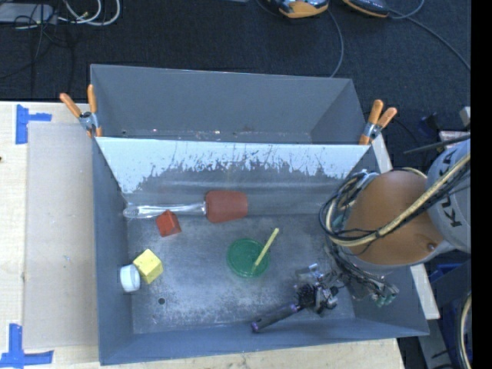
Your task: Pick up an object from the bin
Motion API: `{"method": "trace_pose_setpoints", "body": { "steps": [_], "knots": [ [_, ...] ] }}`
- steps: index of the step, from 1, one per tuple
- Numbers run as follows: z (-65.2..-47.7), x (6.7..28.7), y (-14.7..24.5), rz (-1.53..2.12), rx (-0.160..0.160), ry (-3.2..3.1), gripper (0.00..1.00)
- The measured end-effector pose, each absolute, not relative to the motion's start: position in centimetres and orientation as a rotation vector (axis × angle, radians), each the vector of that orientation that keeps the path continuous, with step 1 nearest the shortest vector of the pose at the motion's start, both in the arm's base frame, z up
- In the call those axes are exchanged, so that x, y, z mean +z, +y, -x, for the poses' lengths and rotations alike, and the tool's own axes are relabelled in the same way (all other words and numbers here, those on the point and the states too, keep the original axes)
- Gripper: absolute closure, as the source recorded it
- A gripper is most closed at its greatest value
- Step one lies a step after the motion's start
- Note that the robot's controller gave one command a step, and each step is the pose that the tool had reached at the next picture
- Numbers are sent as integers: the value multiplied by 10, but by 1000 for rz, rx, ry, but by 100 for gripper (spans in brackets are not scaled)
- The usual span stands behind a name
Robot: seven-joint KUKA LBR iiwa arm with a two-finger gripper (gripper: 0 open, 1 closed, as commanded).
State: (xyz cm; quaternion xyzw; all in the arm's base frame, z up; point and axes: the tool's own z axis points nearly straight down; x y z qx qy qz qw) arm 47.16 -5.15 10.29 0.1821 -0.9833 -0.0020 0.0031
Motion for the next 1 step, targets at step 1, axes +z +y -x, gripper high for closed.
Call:
{"method": "trace_pose_setpoints", "body": {
  "steps": [1],
  "knots": [
    [-471,107,-51,-571,-7,-3082,100]
  ]
}}
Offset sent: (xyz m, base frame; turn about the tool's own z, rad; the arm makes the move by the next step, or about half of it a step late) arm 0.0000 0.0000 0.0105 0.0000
